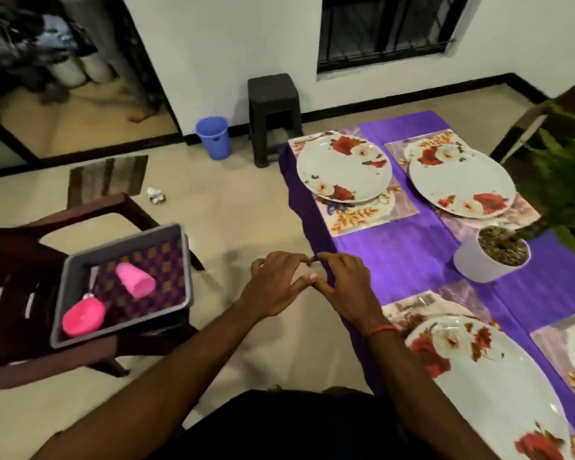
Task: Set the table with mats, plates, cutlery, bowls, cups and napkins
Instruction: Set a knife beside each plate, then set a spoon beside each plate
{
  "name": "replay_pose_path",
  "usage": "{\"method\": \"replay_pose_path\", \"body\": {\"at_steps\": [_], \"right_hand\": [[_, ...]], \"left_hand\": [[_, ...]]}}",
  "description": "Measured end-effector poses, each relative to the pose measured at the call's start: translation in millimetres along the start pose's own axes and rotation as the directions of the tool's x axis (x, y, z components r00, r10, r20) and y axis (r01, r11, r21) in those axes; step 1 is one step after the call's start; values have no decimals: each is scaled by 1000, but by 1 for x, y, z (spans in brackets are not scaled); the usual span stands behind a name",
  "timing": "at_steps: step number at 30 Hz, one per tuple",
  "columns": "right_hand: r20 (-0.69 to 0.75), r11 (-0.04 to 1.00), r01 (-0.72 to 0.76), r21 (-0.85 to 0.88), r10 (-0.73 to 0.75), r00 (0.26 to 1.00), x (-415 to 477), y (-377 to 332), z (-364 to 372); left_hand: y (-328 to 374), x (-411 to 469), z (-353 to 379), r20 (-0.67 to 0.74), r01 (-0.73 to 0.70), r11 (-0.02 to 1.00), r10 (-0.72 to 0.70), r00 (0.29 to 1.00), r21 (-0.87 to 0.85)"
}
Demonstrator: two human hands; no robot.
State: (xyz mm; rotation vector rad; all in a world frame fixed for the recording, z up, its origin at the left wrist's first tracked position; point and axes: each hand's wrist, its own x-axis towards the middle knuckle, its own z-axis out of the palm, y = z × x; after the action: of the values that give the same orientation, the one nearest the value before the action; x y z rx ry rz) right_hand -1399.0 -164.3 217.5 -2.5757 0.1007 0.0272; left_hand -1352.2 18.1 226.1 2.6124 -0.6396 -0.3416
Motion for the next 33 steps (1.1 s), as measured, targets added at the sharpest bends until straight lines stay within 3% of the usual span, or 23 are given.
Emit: {"method": "replay_pose_path", "body": {"at_steps": [6,9,12,15,20,26,33], "right_hand": [[117,994,109,-9,-108,987,40,-39,21],[189,983,180,-30,-171,967,68,-60,30],[242,966,257,-2,-249,938,100,-78,45],[323,934,358,6,-340,883,140,-96,63],[409,873,486,36,-457,790,212,-120,86],[469,848,517,111,-504,726,269,-144,112],[536,735,649,196,-634,557,299,-192,158]], "left_hand": [[-47,-7,-18,-11,122,992,-122,992,-45],[-73,-5,-24,-10,246,962,-249,968,-122],[-97,6,-32,5,432,850,-452,892,-302],[-120,21,-45,-16,515,766,-563,826,-384],[-155,49,-67,-17,595,672,-669,743,-441],[-183,73,-84,-12,660,542,-778,629,-520],[-219,60,-95,-26,707,404,-877,480,-581]]}}
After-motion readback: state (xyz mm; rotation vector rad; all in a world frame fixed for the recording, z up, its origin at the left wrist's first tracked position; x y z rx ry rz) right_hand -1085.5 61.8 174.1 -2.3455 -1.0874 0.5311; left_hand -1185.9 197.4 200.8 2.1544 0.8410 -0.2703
